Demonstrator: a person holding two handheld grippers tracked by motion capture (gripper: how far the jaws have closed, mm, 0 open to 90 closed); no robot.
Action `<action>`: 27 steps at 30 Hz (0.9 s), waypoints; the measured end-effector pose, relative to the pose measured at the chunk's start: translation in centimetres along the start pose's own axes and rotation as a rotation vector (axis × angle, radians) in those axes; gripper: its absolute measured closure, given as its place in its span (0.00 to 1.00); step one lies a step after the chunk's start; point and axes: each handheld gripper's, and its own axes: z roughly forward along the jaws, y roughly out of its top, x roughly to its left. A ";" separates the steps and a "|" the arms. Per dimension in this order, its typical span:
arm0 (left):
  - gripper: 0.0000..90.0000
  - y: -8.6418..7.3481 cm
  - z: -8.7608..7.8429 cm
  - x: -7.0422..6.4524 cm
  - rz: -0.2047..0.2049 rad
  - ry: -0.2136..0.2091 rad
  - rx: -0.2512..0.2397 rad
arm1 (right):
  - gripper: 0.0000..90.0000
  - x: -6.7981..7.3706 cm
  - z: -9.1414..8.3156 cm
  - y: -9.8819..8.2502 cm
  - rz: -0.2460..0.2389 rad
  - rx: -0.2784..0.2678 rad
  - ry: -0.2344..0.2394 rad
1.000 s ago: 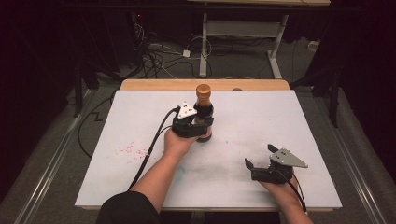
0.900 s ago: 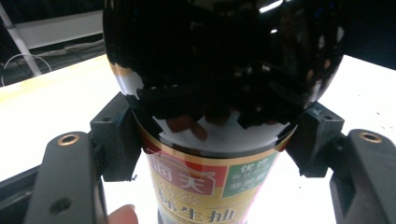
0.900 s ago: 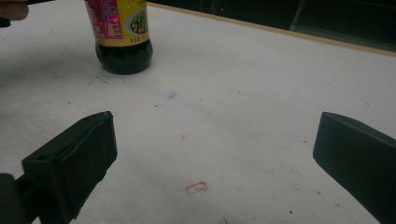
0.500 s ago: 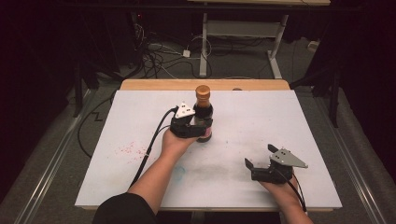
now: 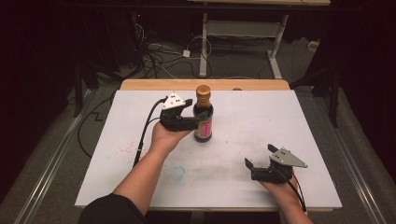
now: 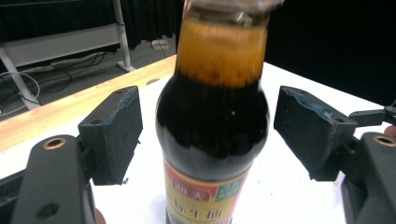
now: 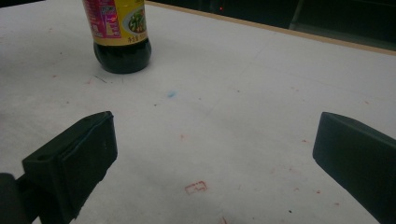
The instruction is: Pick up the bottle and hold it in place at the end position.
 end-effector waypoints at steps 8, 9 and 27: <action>0.30 1.1 1.0 -0.8 0.007 0.000 0.020 | 0.01 0.0 0.0 0.0 0.000 -0.003 0.001; 0.32 1.1 1.3 -0.8 0.007 0.013 0.023 | 0.01 0.0 0.0 0.0 -0.001 -0.002 0.003; 0.52 1.8 2.1 -1.5 0.026 -0.008 0.013 | 0.01 0.0 0.0 0.0 0.001 0.003 0.008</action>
